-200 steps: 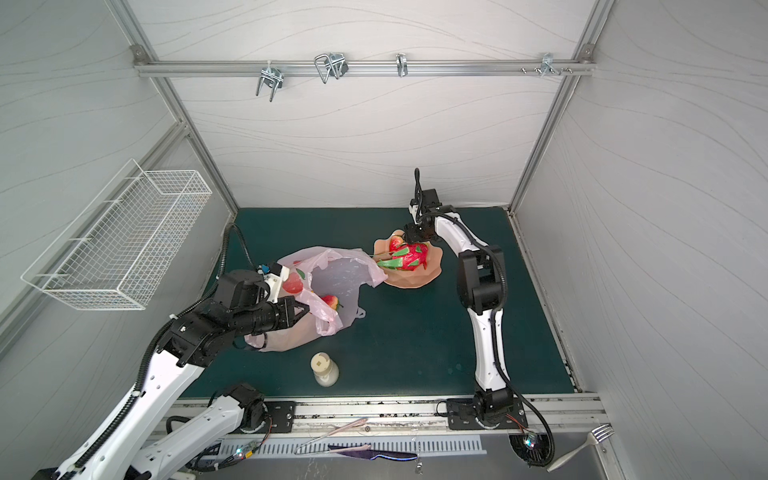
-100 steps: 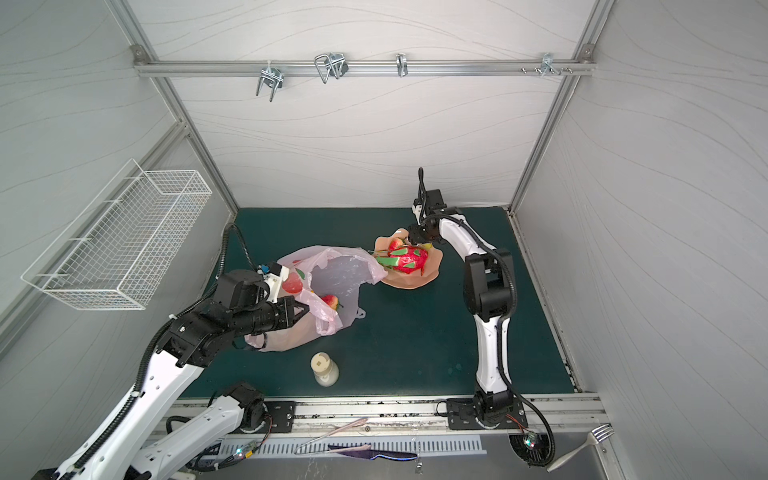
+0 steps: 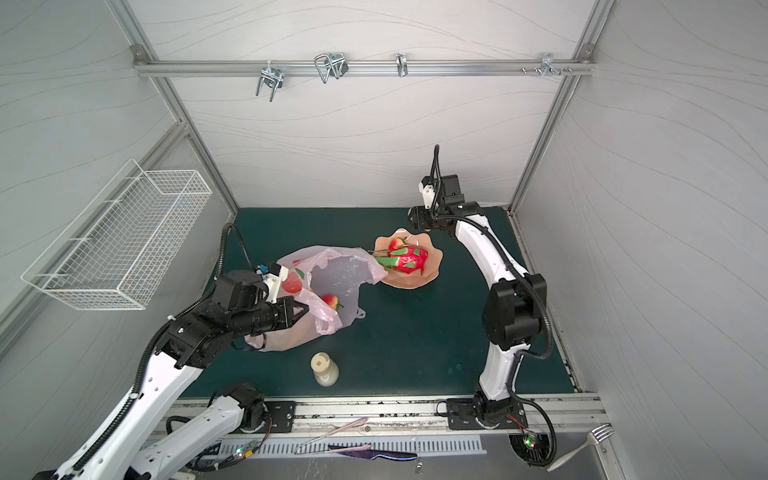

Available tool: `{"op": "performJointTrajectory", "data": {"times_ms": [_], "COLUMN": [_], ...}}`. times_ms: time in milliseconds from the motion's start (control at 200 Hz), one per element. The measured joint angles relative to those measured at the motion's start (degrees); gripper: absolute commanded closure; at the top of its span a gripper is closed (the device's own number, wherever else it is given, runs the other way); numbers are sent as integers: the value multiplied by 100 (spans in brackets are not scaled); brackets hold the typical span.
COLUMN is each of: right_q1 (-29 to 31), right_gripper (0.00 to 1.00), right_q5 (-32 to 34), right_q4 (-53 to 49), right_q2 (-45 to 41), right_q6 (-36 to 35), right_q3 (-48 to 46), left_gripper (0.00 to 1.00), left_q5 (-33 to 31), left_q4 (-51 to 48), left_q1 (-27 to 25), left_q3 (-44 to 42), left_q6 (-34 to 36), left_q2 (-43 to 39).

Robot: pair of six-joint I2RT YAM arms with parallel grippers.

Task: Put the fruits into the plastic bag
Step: 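Lower the right gripper onto the green pear in the bowl and grasp it, then carry the green pear into the bag's opening held by the left gripper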

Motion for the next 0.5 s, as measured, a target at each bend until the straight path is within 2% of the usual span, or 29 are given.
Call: {"op": "performJointTrajectory", "data": {"times_ms": [320,500], "right_q1": [144,1086], "right_gripper": [47,47], "right_q5": [-968,-1292], "right_q4": [227,212], "right_q2": [-389,-632], "right_q6": [9,-358], "right_q3": [-457,-804], "left_gripper": [100,100], "left_q5": [31,66], "left_q4": [122,168], "left_q1": [0,0], "left_q3": [0,0], "left_q6": [2,4], "left_q2": [9,68]}}
